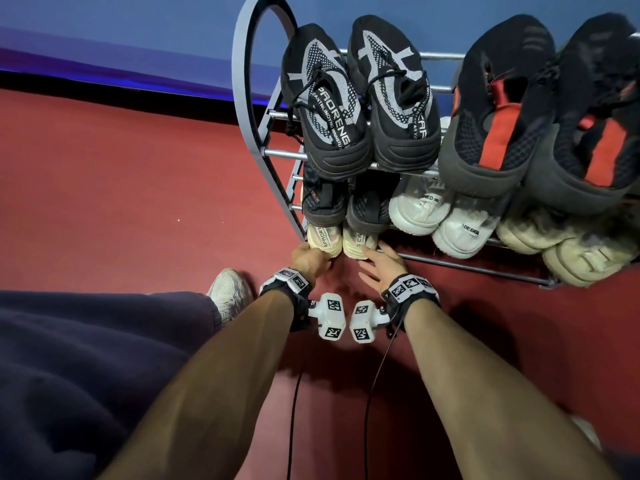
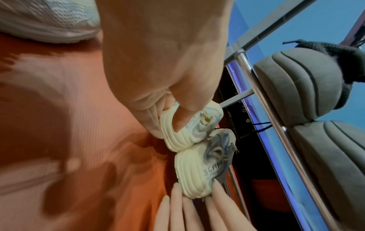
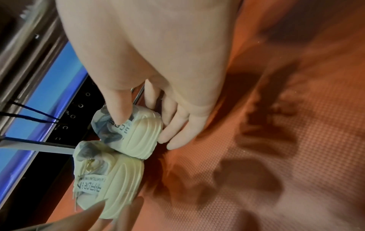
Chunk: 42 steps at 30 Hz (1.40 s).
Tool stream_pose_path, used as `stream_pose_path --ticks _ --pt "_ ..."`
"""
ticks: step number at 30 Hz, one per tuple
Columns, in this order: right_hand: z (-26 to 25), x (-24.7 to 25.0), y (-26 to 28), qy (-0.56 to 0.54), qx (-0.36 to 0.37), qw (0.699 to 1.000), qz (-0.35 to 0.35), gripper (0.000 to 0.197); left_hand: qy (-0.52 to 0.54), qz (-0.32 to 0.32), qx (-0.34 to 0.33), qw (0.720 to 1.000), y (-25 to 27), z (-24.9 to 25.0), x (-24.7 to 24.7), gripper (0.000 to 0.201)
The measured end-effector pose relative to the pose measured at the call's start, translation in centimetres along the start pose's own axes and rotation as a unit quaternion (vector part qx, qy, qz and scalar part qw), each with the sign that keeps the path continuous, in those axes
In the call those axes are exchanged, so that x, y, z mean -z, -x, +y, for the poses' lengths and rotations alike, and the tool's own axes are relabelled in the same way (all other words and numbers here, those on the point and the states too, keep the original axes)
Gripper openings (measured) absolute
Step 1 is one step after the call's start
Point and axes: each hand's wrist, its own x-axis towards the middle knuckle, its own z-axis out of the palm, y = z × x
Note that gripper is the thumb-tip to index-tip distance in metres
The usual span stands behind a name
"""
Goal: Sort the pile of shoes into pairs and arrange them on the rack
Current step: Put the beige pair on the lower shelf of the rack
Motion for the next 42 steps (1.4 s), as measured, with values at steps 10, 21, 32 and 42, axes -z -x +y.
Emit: stream_pose_path --ticks 10,21,32,42 --pt "-0.8 0.4 0.2 -0.014 0.023 0.999 0.033 0.045 -0.007 -0.106 0.009 0.994 0.0 -0.3 1.2 0.04" --pt "-1.8 0.8 0.4 -0.027 -0.014 1.0 -0.003 0.022 -0.041 -0.062 -0.011 0.997 0.7 0.3 -1.1 0.033" --pt "-2.1 1.1 0.0 0.002 0.0 0.999 0.033 0.012 0.048 -0.036 -0.013 0.998 0.3 0.4 0.9 0.034" --pt "-2.2 2.2 -0.8 0.053 0.004 0.997 0.047 0.024 -0.034 -0.065 -0.089 0.993 2.1 0.5 1.4 0.04"
